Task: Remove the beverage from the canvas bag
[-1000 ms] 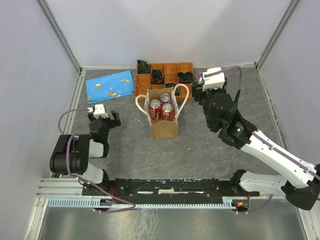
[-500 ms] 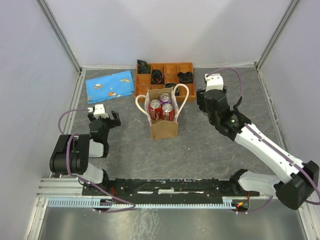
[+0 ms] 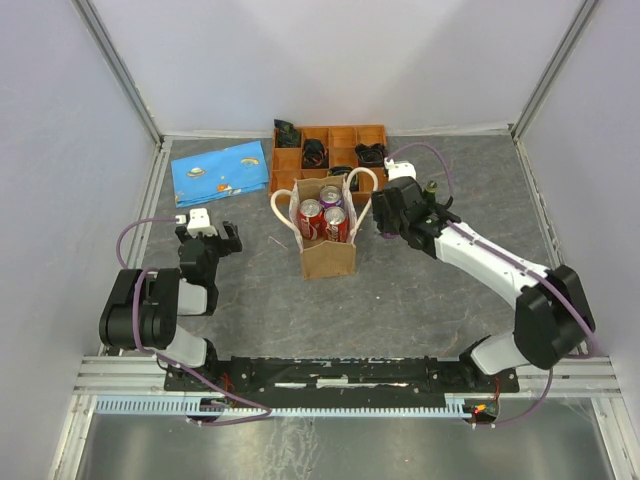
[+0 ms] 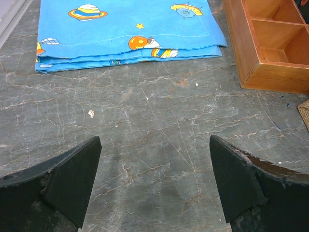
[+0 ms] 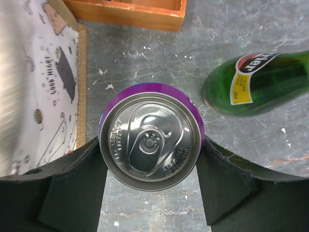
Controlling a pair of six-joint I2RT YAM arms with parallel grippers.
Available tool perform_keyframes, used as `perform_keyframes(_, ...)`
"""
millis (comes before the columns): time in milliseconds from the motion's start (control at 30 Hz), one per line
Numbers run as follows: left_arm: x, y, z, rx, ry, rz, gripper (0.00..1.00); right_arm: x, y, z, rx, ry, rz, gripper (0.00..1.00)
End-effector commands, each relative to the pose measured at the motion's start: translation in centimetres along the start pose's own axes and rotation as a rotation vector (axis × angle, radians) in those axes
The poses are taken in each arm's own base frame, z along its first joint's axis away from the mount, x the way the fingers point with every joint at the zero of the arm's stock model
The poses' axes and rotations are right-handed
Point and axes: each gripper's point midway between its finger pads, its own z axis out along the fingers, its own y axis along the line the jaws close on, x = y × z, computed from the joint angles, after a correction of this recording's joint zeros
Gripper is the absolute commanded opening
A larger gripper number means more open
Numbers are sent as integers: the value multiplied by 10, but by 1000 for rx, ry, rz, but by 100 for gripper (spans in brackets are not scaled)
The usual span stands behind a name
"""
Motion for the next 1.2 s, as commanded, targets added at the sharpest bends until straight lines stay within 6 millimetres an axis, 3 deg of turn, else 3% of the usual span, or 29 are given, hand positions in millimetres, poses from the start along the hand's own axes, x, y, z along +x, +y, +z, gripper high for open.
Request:
perform_keyframes(0, -16, -3, 7, 19, -51, 47, 99, -31, 10, 16, -49, -94, 107, 0)
perform_keyframes(233, -15, -3, 7, 20, -49, 46, 99, -21, 16, 51, -43, -36, 115, 0)
perform_keyframes(533, -15, -3, 6, 19, -49, 46, 99, -13, 19, 71, -28, -14, 120, 2)
perform_keyframes(667, -15, -3, 7, 20, -49, 46, 99, -4, 15, 75, -7, 4, 108, 20)
perform_keyframes(767, -16, -3, 7, 19, -51, 46, 99, 0, 12, 73, 6, 16, 96, 60)
perform_keyframes(800, -16, -3, 7, 20, -50, 46, 99, 2, 11, 72, 13, 22, 93, 68)
perform_keyframes(1000, -15, -3, 7, 20, -49, 46, 99, -4, 8, 58, 25, 12, 80, 83)
perform_keyframes(1167, -16, -3, 7, 20, -50, 46, 99, -28, 14, 25, 48, -65, 22, 92)
